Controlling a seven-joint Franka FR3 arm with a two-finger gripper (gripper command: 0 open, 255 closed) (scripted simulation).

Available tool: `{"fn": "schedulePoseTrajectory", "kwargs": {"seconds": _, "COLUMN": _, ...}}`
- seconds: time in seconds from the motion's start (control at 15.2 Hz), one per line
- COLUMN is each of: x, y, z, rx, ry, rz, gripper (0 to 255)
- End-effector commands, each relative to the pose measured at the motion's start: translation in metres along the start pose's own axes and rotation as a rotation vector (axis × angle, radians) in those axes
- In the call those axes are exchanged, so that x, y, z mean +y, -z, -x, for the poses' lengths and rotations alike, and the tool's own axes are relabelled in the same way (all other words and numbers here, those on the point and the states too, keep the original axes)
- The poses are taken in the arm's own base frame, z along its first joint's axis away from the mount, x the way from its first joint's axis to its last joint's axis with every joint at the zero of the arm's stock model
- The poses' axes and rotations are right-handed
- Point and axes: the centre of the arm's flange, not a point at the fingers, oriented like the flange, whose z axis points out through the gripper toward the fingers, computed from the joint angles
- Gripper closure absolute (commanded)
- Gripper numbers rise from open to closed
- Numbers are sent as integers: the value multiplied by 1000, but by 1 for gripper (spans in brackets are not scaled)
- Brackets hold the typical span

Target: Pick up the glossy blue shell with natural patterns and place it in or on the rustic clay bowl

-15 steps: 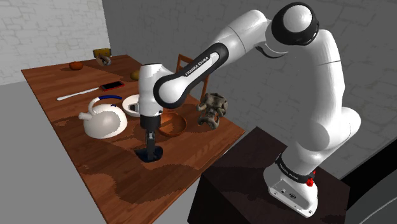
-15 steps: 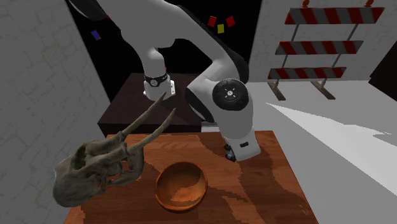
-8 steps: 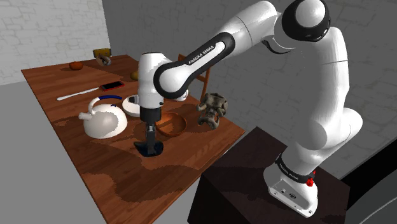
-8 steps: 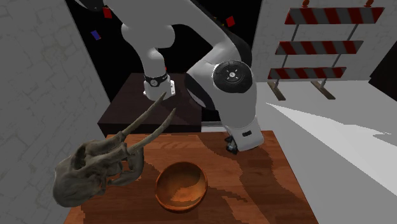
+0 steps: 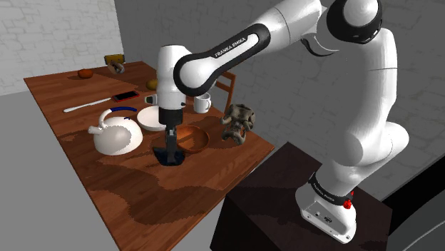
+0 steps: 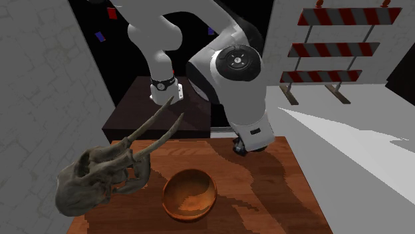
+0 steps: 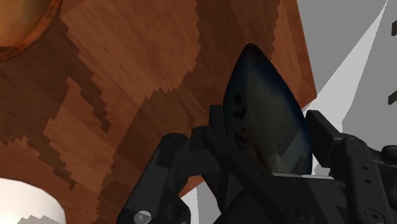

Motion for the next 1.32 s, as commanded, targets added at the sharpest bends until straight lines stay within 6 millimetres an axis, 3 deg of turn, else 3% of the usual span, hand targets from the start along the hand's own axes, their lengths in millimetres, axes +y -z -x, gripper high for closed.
{"fn": "schedulePoseTrajectory", "kwargs": {"seconds": 0.0, "x": 19, "y": 11, "z": 10, "rx": 0, "ry": 0, "rz": 0, "gripper": 255}}
{"fn": "schedulePoseTrajectory", "kwargs": {"seconds": 0.99, "x": 172, "y": 87, "z": 100, "rx": 0, "ry": 0, "rz": 0, "gripper": 255}}
{"fn": "schedulePoseTrajectory", "kwargs": {"seconds": 1.25, "x": 180, "y": 68, "z": 101, "rx": 0, "ry": 0, "rz": 0, "gripper": 255}}
